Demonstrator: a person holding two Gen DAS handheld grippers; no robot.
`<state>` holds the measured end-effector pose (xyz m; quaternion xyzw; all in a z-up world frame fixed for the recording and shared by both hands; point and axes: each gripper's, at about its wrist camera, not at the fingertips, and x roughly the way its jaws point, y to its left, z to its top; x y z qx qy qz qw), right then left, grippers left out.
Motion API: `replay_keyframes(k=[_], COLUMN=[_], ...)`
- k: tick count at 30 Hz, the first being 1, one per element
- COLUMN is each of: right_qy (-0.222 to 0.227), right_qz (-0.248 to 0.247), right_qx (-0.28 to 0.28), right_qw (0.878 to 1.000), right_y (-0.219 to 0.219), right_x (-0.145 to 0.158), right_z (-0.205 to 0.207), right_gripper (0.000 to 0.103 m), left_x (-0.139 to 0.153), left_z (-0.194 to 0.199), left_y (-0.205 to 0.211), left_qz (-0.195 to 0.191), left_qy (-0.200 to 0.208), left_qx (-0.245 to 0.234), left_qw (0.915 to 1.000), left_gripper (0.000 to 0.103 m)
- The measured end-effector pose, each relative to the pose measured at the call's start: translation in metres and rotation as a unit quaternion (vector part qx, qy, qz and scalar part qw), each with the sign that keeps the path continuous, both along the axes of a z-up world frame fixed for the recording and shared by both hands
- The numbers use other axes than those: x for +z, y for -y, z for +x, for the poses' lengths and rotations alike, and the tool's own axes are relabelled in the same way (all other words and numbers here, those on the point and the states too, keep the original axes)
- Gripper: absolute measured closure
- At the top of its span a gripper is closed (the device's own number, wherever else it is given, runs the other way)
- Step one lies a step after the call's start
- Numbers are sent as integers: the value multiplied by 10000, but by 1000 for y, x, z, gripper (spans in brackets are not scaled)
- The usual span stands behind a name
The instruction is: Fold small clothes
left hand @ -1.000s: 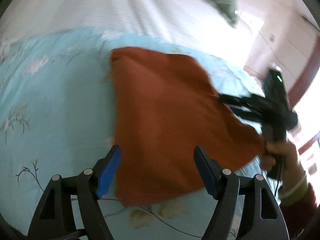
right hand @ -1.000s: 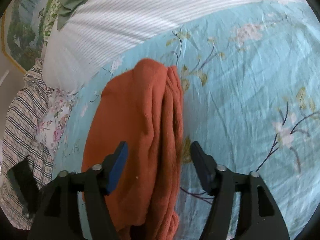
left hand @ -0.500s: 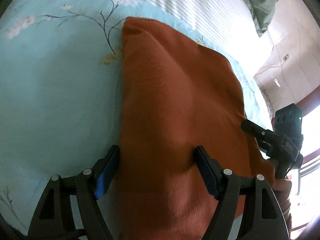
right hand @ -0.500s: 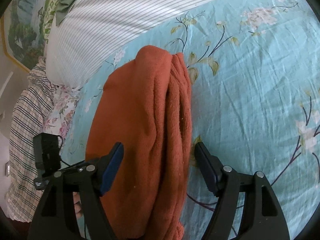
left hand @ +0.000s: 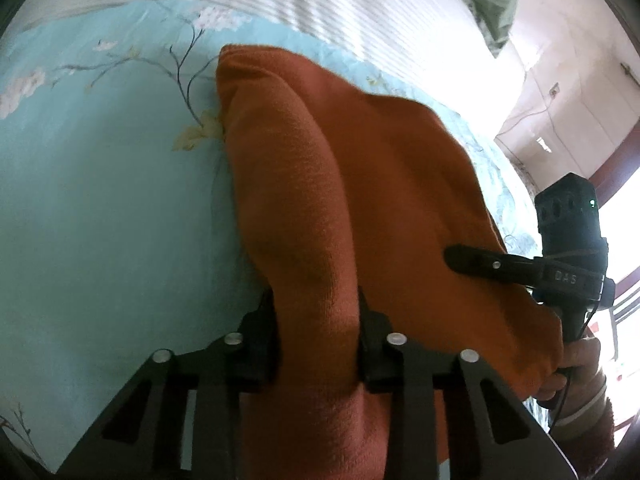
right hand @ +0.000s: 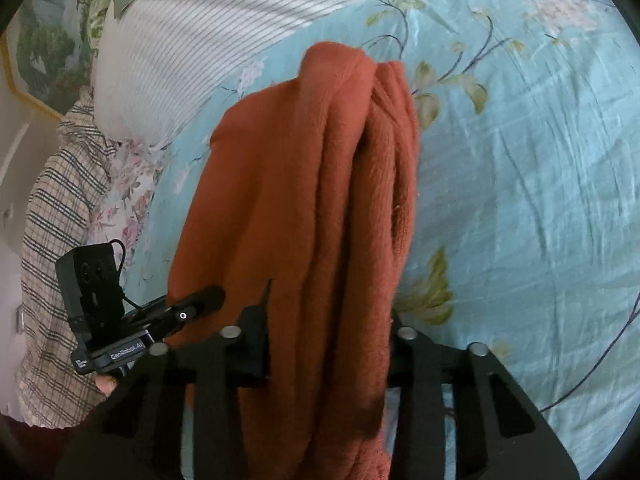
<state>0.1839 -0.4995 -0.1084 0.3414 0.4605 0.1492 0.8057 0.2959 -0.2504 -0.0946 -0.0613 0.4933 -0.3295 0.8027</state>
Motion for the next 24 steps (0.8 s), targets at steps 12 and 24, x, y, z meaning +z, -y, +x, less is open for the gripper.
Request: replay_keyframes(k=[12, 24], right_qy=[526, 593], right_qz=[-10, 251], right_qx=[432, 1334], right_qw=[9977, 9890], right_y=[-121, -257], right_x=[48, 43], right_z=[-17, 7], right_gripper=[74, 74], left_x=[66, 80], left_z=[-50, -102], left_y=[-101, -252], left_qz=[-282, 15], left_qy=[557, 802], left_qx=[252, 1134], left_qw=[9977, 9903], left_gripper=[76, 76])
